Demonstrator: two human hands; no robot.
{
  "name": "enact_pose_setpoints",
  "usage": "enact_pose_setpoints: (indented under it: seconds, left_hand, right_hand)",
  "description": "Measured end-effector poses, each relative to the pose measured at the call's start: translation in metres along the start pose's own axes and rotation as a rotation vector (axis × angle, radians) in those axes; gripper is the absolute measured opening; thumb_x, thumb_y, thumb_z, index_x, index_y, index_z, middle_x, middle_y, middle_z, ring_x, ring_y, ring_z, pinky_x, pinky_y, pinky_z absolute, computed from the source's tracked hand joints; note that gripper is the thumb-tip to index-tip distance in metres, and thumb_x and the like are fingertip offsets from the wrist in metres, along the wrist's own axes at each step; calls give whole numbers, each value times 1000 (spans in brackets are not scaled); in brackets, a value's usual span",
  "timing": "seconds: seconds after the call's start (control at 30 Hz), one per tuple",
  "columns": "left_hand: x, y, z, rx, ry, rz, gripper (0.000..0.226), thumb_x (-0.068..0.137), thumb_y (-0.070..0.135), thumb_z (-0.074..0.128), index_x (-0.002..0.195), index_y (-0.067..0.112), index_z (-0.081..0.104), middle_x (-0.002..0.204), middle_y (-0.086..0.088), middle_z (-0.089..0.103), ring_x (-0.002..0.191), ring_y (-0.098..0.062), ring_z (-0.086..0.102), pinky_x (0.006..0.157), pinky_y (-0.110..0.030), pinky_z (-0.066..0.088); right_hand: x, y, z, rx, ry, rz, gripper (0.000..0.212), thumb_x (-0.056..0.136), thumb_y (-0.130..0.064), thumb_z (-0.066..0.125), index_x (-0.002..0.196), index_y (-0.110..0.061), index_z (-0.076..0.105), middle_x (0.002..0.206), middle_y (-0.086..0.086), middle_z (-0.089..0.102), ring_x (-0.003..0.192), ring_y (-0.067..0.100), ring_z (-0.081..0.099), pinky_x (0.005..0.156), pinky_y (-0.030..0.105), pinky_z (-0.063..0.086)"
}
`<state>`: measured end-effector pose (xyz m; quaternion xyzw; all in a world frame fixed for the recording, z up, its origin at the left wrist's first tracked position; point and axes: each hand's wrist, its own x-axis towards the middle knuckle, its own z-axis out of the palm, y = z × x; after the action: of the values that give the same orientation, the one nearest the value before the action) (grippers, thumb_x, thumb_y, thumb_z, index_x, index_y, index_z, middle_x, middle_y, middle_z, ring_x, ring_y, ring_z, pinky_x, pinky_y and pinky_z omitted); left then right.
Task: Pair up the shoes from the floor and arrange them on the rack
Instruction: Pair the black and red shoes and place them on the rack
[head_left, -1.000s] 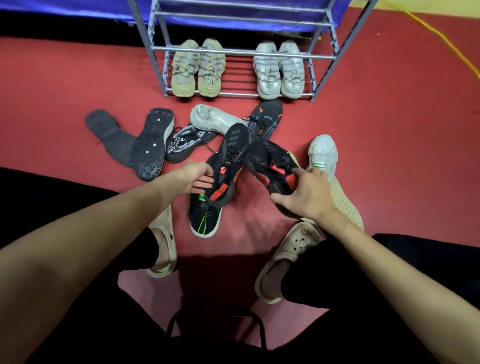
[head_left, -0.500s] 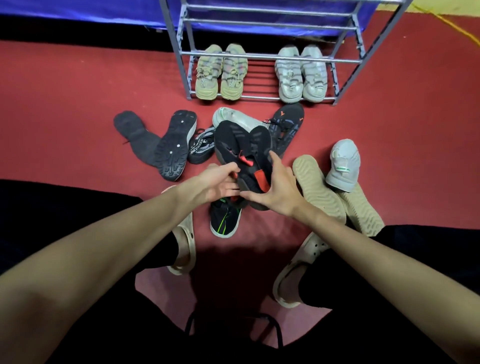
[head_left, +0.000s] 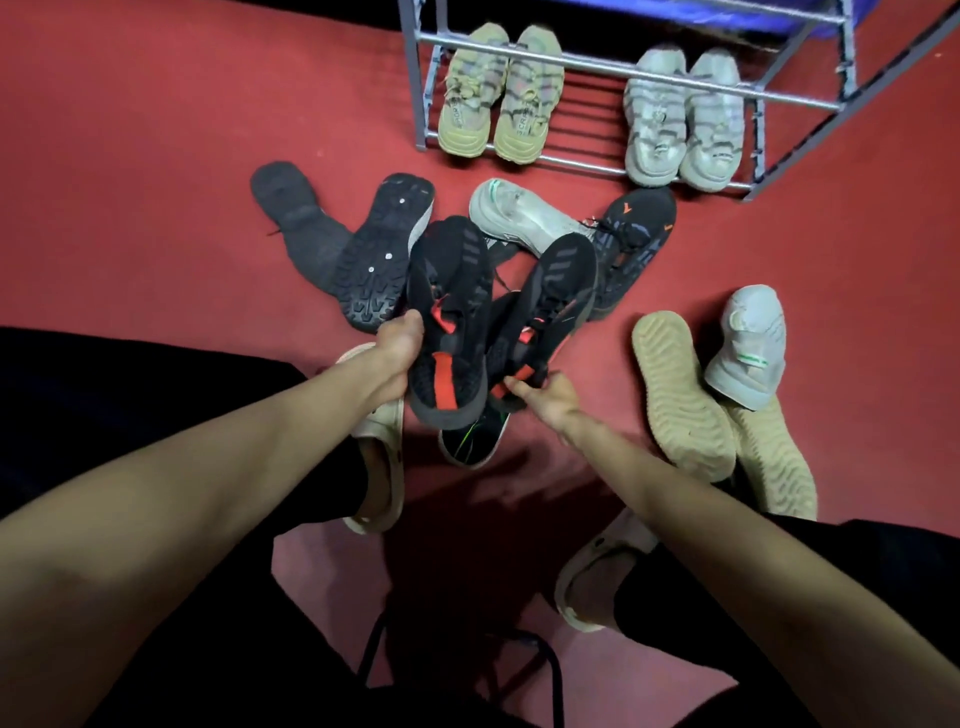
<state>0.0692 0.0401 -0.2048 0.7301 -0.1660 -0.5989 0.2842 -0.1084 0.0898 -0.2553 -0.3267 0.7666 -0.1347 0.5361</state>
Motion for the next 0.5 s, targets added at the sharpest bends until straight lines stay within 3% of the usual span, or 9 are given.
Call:
enact_pose_setpoints:
  seconds: [0.07,0.13,0.2,0.27,0.37,0.5]
  left_hand:
    - [-1,-2,3,36,-19,14,25,90,14,41,69,12,52,79,-9,60,69,-24,57,71,-34,48]
    - [-5,-1,7,64,-43,32,24,91,16,45,70,11,55,79,-9,62,67,-21,58,72,-34,51]
    - [-7,0,8,58,-65,30,19,91,17,50,74,10,58,87,-12,65,68,-22,61,80,-40,54]
    - [-13,3,8,28,-96,19,16,89,12,51,75,10,59,82,-10,68,69,-22,64,76,-38,56]
    - [-30,18,2,42,-147,-17,17,79,3,51,68,15,54,51,1,58,51,-15,54,54,-21,46]
    - [-49,39,-8,69,-177,-20,11,60,6,52,65,16,53,53,0,52,56,-19,47,61,-24,41]
  right_hand:
    - [11,0,13,56,60,11,26,81,-21,72,100,-3,67,96,9,66,87,16,59,88,34,51]
    - [23,4,19,105,51,46,7,82,-12,69,86,-8,67,91,7,63,86,17,58,88,36,52]
    - [30,6,18,112,30,69,13,81,-10,69,73,-13,60,88,9,64,84,21,60,88,41,54]
    - [31,4,15,63,38,23,7,81,-15,69,83,-9,66,93,13,69,87,26,66,88,48,55]
    - [15,-11,-2,19,82,-41,26,85,-20,64,103,-1,66,102,16,69,94,30,66,89,45,53]
    - [-6,-25,-36,34,123,-110,26,90,-26,56,91,-1,65,104,22,68,93,37,64,82,51,52]
